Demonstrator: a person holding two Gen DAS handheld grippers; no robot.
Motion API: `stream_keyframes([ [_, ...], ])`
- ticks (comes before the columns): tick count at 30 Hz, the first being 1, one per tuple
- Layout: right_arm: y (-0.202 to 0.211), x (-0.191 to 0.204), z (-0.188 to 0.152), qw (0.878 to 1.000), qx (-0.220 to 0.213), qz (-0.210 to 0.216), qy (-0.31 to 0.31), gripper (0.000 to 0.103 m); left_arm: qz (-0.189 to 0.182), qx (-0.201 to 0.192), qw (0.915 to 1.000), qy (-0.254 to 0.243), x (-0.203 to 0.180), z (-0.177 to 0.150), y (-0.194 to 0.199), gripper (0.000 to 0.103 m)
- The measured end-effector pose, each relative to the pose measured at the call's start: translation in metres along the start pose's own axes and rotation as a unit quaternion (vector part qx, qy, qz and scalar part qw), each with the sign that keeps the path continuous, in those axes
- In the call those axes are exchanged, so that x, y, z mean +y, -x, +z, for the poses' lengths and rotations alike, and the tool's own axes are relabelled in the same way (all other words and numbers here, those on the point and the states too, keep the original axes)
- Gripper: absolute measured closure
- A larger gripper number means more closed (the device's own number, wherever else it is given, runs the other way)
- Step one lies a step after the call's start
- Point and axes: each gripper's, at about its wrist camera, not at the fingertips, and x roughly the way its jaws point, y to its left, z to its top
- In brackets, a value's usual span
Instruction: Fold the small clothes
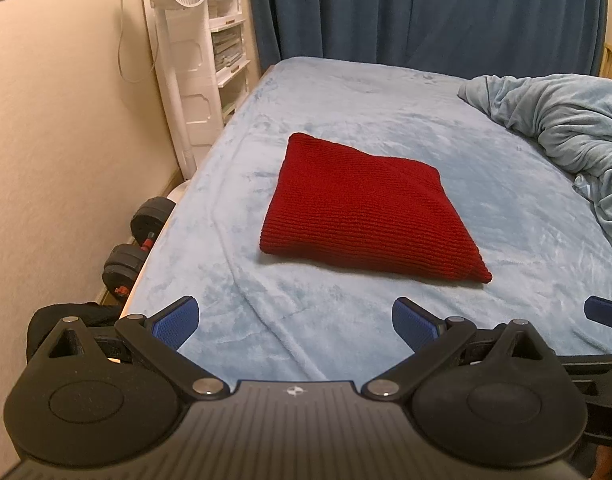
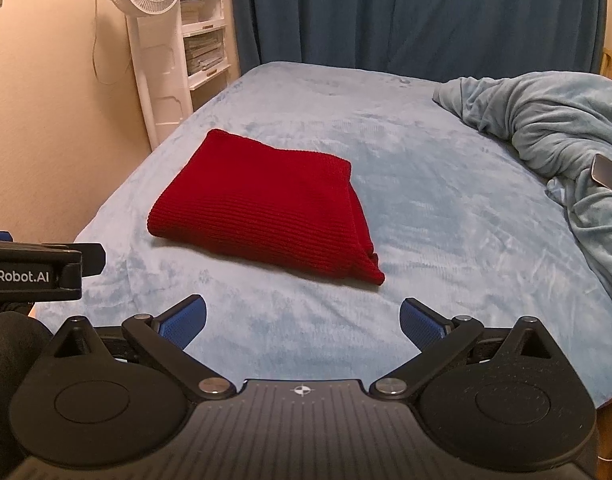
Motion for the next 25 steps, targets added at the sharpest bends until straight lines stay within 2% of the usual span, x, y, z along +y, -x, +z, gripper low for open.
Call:
stream_keyframes([
  [25,0.0040,0.0021,0.0020,1.000,-0.005,0.011,0.009,0.001,0.002,0.005,1.0000,-0.005,0.0045,-0.0066,-0.0028,0.000],
])
